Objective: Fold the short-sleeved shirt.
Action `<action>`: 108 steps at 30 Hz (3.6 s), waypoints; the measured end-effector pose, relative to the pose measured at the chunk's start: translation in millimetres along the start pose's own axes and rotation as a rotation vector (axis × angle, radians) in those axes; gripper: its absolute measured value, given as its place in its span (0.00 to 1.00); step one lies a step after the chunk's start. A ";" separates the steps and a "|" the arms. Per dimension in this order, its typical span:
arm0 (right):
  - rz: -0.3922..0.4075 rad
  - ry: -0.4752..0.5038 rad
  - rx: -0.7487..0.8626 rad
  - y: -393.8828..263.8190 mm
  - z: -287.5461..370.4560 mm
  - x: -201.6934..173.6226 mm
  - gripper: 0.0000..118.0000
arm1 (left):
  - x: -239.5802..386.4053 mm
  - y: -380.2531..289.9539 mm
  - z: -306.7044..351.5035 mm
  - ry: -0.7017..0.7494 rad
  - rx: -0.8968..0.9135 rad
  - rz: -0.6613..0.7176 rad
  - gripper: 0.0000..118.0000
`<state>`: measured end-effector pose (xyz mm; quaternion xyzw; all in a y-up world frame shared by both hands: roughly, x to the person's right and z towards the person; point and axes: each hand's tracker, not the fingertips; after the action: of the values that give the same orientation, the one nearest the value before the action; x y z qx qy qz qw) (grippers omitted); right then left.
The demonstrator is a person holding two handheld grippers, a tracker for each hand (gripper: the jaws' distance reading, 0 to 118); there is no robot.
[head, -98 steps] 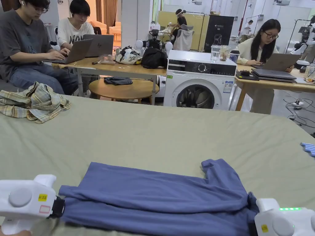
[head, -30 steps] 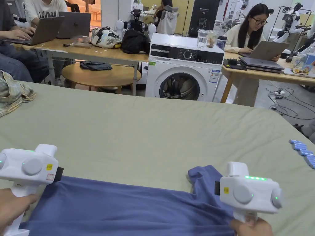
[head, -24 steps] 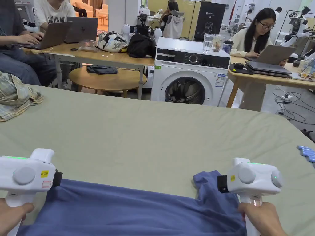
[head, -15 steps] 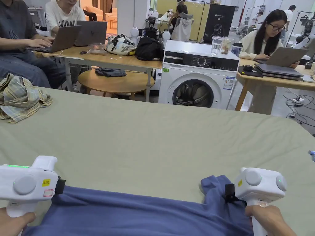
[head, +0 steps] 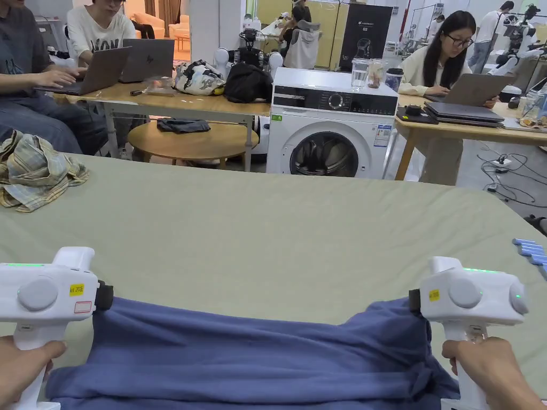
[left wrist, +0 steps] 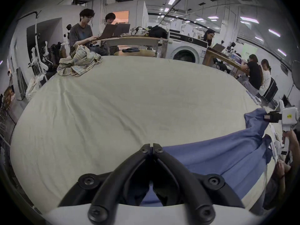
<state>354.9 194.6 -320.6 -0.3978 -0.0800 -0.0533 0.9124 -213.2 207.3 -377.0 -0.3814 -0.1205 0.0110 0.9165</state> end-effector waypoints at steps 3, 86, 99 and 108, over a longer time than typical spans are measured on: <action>0.008 0.009 0.024 -15.5 36.0 2.3 0.00 | 0.3 -10.1 25.2 -0.013 0.021 -0.003 0.00; 0.133 0.062 0.569 -116.3 72.2 -208.3 0.00 | -152.1 -115.4 15.1 -0.539 -0.359 0.465 0.56; 0.104 0.050 0.534 -121.0 61.0 -200.6 0.00 | -118.7 -145.6 -18.8 -0.711 -0.283 0.650 0.23; 0.094 0.060 0.519 -119.3 58.5 -198.6 0.00 | -129.4 -135.5 6.9 -0.664 -0.209 0.659 0.01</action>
<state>134.7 163.4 -233.3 -0.1519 -0.0455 -0.0003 0.9874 -350.1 101.5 -304.7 -0.4654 -0.2800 0.4101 0.7327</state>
